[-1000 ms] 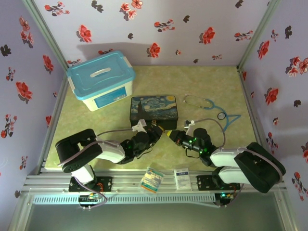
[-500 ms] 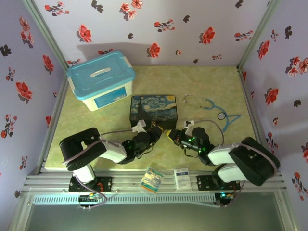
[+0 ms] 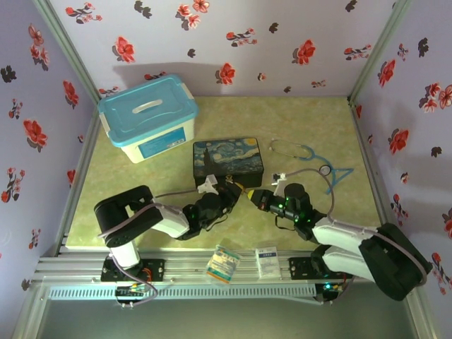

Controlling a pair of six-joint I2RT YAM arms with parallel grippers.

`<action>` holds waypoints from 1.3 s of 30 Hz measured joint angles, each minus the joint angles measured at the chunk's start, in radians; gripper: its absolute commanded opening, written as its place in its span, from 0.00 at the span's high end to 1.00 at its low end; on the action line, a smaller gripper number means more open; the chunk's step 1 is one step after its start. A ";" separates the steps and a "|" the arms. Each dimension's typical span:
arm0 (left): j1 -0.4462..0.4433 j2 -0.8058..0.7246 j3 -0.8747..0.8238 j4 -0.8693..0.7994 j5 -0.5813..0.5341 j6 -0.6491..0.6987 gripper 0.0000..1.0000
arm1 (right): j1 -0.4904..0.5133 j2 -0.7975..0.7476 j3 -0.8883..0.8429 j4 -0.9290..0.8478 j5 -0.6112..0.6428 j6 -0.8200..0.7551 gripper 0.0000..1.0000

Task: Unlock a padlock with a key

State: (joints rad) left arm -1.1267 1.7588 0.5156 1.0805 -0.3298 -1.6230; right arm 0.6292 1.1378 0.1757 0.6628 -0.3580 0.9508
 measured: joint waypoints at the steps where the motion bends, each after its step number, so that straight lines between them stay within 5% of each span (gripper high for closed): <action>1: 0.000 0.007 0.000 -0.001 0.000 -0.002 1.00 | -0.008 0.019 0.000 0.011 -0.014 0.012 1.00; 12: 0.000 0.027 0.000 0.021 -0.019 -0.025 1.00 | -0.124 0.154 0.022 0.116 -0.194 0.237 1.00; 19: -0.013 0.027 0.002 0.027 -0.008 -0.030 1.00 | -0.144 0.230 0.030 0.194 -0.251 0.192 1.00; 27: -0.014 0.020 0.002 0.042 -0.002 -0.035 1.00 | -0.142 0.141 0.046 0.081 -0.229 0.094 1.00; 32: -0.014 0.020 0.002 0.069 -0.016 -0.040 1.00 | -0.093 0.059 0.086 -0.060 -0.142 0.107 0.86; 39: -0.025 0.021 -0.011 0.105 -0.001 -0.039 1.00 | -0.070 -0.047 0.090 -0.201 -0.077 0.105 0.82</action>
State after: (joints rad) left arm -1.1519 1.7794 0.5041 1.1858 -0.3309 -1.6619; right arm 0.5591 1.0904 0.2661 0.4622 -0.4351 1.0561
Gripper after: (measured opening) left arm 0.137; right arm 0.177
